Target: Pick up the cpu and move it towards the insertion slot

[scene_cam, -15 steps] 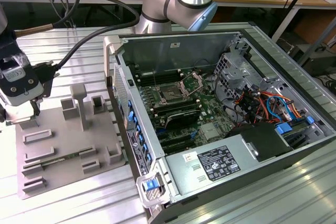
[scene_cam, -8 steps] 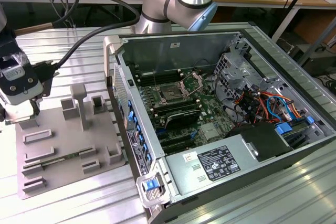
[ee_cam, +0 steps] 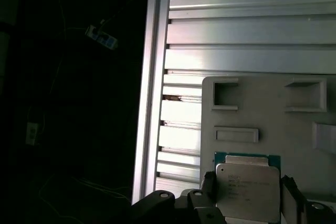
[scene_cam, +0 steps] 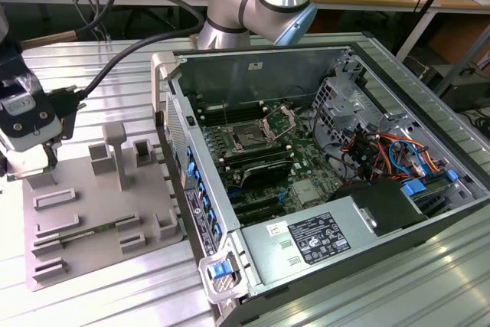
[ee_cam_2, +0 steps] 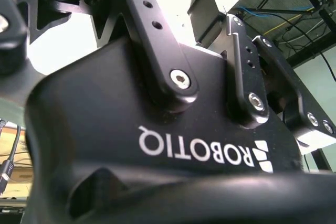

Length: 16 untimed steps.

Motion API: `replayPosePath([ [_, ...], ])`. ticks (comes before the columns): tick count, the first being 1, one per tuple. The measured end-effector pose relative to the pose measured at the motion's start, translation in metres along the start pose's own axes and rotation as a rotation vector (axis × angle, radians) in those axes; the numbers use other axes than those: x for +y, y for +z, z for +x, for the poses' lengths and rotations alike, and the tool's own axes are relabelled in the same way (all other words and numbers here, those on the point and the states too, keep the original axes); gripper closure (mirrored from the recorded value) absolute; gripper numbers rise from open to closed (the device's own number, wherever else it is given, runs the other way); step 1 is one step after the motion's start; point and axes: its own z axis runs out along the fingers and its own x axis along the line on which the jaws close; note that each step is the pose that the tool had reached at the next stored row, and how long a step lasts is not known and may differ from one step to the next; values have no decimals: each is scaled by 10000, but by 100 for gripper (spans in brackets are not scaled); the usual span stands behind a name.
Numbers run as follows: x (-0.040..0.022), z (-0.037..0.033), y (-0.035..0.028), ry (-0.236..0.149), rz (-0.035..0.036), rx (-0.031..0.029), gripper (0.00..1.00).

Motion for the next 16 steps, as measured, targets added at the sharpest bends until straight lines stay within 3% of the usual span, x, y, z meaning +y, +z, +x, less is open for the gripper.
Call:
replayPosePath([
  [16, 2, 0, -50, 0, -1, -2, 45],
])
